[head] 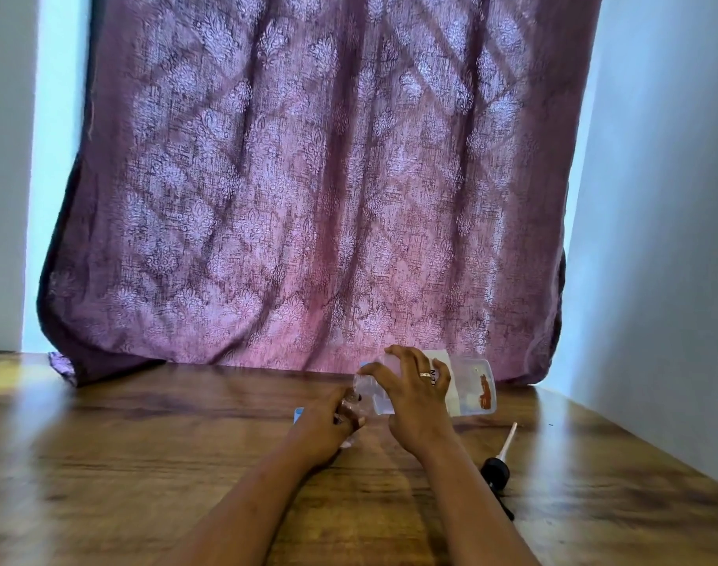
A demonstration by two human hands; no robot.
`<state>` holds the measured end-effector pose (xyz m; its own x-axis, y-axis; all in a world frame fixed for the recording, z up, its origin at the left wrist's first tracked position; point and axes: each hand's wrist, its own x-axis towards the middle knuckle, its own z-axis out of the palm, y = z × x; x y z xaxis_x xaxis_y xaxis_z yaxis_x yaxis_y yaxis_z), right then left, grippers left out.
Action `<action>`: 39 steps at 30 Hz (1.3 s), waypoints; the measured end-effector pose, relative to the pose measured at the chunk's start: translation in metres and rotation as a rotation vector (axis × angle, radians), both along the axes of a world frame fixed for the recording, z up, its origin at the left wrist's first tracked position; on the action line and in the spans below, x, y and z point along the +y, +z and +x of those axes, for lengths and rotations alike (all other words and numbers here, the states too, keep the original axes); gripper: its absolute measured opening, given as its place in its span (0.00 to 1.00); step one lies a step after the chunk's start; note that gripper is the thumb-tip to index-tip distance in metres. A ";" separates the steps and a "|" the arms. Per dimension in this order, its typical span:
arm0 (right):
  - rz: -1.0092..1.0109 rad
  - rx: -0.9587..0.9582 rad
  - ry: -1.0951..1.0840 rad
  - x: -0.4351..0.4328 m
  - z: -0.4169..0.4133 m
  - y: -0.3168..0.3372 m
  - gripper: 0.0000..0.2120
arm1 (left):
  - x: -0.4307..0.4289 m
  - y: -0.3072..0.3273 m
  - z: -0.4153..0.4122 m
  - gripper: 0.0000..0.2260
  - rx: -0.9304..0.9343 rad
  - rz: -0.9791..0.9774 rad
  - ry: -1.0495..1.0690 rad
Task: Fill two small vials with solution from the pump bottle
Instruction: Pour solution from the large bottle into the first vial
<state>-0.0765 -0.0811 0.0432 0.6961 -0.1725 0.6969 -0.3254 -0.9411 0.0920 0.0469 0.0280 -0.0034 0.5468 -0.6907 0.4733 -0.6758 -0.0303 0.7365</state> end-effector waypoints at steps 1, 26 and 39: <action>0.002 0.000 0.000 0.000 0.000 0.000 0.39 | 0.000 0.000 0.000 0.14 0.004 0.001 -0.001; -0.048 -0.001 -0.020 -0.001 0.001 0.000 0.40 | 0.000 -0.001 0.001 0.13 -0.072 -0.006 0.056; -0.036 0.005 -0.030 0.000 0.000 0.000 0.41 | 0.000 -0.001 0.001 0.14 -0.050 0.002 0.045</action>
